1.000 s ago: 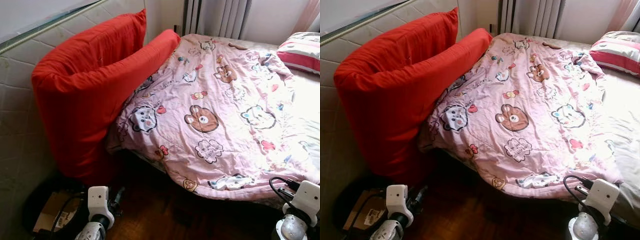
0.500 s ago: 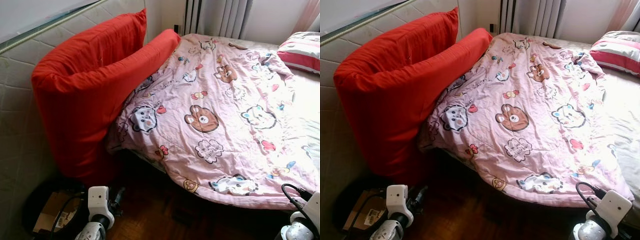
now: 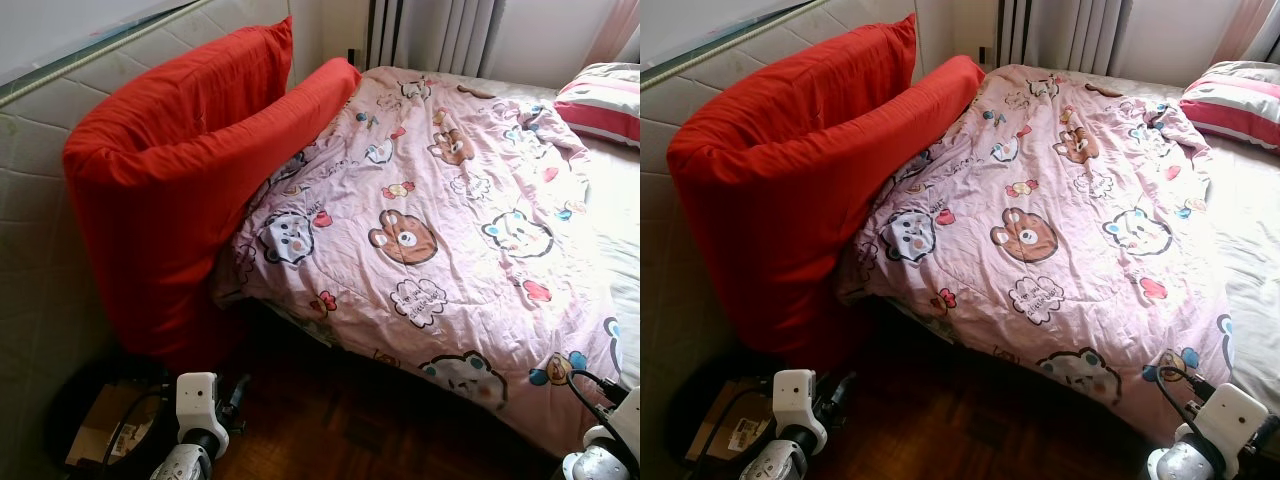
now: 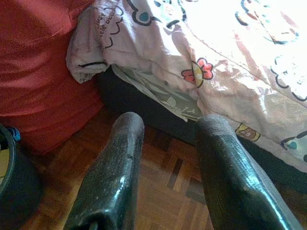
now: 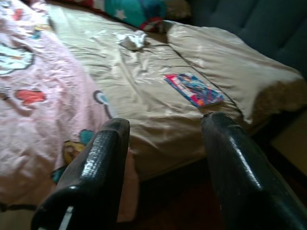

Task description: Clean up the room

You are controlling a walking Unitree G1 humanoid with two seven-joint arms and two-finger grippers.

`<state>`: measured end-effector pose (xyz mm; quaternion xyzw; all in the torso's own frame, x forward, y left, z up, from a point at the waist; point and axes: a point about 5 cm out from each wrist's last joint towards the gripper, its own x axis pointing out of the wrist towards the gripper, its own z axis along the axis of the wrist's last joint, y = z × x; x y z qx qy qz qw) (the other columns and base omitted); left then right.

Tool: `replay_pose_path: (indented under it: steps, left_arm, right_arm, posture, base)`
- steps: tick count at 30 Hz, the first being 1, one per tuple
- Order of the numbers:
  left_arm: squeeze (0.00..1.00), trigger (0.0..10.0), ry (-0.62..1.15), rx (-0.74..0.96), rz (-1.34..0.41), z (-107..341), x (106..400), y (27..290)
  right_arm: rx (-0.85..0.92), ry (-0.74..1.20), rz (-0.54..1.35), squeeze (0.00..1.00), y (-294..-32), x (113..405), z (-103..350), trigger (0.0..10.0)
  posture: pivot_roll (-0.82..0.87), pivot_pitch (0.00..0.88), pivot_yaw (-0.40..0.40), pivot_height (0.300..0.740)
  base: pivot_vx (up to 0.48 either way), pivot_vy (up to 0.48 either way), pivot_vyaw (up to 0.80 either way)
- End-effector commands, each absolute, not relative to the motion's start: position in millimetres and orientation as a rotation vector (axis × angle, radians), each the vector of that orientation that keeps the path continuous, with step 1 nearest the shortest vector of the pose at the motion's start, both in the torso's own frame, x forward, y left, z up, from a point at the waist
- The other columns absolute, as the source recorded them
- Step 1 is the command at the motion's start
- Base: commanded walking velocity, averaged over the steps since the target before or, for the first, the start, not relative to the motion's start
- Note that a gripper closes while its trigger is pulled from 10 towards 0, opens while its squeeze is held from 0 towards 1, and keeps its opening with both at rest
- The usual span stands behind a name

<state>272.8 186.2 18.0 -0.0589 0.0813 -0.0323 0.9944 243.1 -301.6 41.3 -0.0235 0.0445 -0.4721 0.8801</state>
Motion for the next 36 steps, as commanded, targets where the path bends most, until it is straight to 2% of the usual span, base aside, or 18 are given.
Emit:
replay_pose_path:
  steps: [1, 2, 3, 6, 9, 13, 18, 27, 33, 36]
  left_arm:
    - [0.00, 10.0, 0.208, -0.126, -0.057, 8.9, 265.5, 188.3]
    - [0.00, 10.0, 0.212, -0.127, -0.056, 8.2, 265.3, 188.3]
    - [0.00, 10.0, 0.234, -0.129, -0.060, 4.5, 263.8, 187.4]
    - [0.00, 10.0, 0.279, -0.124, -0.056, -2.5, 260.7, 187.8]
    - [0.00, 10.0, 0.313, -0.118, -0.044, -7.9, 257.6, 190.7]
    - [0.00, 10.0, 0.420, -0.115, -0.010, -23.0, 247.3, 200.5]
    - [0.00, 10.0, 0.498, -0.100, 0.011, -33.4, 238.6, 206.1]
    - [0.00, 10.0, 0.677, -0.115, 0.069, -56.0, 215.3, 210.9]
    - [0.00, 10.0, 0.711, -0.109, 0.075, -61.0, 209.4, 208.6]
    - [0.00, 10.0, 0.723, -0.113, 0.088, -63.0, 206.2, 209.5]
  right_arm:
    - [-0.017, 0.127, -0.902, 0.00, -294.5, 246.0, 34.1, 10.0]
    - [0.017, 0.168, -0.821, 0.00, -287.1, 251.5, 28.4, 10.0]
    - [0.050, 0.228, -0.646, 0.00, -267.7, 259.4, 17.3, 10.0]
    - [-0.019, 0.324, -0.446, 0.00, -243.6, 258.5, -0.1, 10.0]
    - [0.023, 0.431, -0.358, 0.00, -229.7, 249.6, -18.7, 10.0]
    - [0.037, 0.627, -0.236, 0.00, -212.3, 223.5, -49.7, 10.0]
    - [-0.025, 0.728, -0.108, 0.00, -201.1, 205.9, -64.5, 10.0]
    - [0.006, 0.888, -0.122, 0.00, -199.8, 170.5, -85.5, 10.0]
    - [-0.013, 0.900, -0.143, 0.00, -212.1, 158.3, -88.0, 10.0]
    - [-0.080, 0.871, -0.146, 0.00, -216.3, 160.1, -85.5, 10.0]
  posture:
    - [-0.05, 0.211, 0.039, 0.740]
    - [-0.05, 0.210, 0.039, 0.740]
    - [-0.05, 0.208, 0.037, 0.740]
    - [-0.05, 0.205, 0.036, 0.740]
    - [-0.05, 0.203, 0.036, 0.740]
    - [-0.05, 0.188, 0.037, 0.740]
    - [-0.05, 0.178, 0.039, 0.740]
    - [-0.06, 0.153, 0.039, 0.740]
    - [-0.07, 0.146, 0.039, 0.740]
    - [-0.07, 0.142, 0.040, 0.740]
  base:
    - [0.000, 0.000, 0.00]
    - [0.000, 0.000, 0.00]
    - [0.000, 0.000, 0.00]
    - [0.000, 0.000, 0.00]
    - [0.000, 0.000, 0.00]
    - [0.000, 0.000, 0.00]
    - [0.000, 0.000, 0.00]
    - [0.000, 0.000, 0.00]
    - [0.000, 0.000, 0.00]
    - [0.000, 0.000, 0.58]
